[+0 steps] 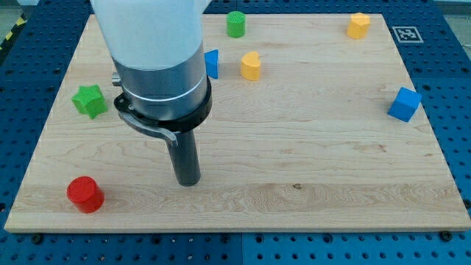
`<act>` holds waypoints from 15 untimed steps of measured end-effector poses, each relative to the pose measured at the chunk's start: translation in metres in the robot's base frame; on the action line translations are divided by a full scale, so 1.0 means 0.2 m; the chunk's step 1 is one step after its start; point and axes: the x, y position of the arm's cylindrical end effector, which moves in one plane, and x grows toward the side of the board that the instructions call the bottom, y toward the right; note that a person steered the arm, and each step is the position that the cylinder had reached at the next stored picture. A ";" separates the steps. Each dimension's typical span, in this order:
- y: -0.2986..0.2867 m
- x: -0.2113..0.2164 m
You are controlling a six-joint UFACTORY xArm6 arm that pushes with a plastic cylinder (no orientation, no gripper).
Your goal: Nudge blue triangle up a bit
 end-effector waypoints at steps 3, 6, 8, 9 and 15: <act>0.00 -0.12; 0.00 -0.24; 0.00 -0.29; 0.00 -0.36; -0.02 -0.69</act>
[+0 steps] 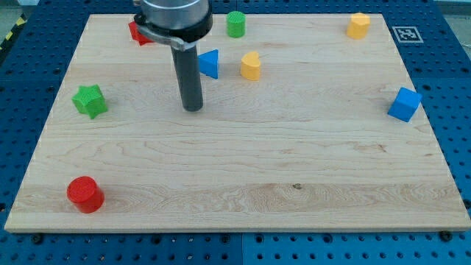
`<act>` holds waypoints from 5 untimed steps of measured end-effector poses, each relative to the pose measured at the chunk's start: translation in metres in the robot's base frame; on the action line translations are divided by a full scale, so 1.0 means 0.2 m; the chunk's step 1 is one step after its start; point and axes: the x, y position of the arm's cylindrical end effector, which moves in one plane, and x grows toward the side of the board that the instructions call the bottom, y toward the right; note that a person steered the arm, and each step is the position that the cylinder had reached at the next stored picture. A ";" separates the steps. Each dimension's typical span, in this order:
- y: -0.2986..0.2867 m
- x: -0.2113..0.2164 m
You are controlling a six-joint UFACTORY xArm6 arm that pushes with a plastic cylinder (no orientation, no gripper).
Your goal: Nudge blue triangle up a bit
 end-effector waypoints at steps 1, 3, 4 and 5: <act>0.00 -0.05; 0.00 -0.07; 0.00 -0.09; 0.00 -0.11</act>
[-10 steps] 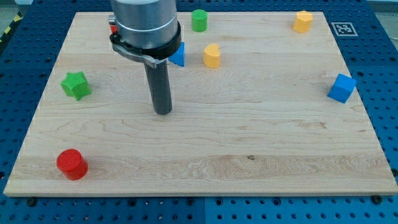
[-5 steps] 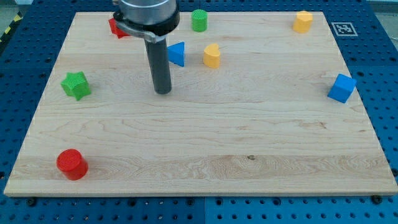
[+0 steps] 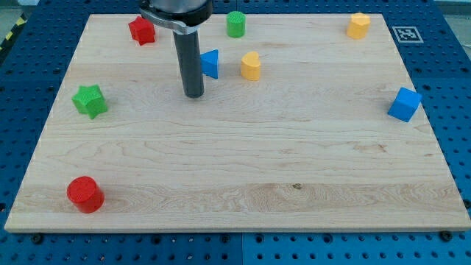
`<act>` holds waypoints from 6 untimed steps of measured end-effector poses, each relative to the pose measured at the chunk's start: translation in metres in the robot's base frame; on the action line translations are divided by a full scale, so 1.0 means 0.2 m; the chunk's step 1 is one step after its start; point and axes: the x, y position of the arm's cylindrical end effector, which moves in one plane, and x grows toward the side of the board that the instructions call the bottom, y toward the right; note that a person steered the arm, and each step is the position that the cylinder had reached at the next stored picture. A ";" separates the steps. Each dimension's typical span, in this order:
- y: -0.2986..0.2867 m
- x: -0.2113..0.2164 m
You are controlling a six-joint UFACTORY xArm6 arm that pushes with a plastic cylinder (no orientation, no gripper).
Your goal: Nudge blue triangle up a bit
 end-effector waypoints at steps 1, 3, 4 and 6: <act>0.00 -0.06; -0.02 -0.22; -0.04 -0.30; 0.11 -0.47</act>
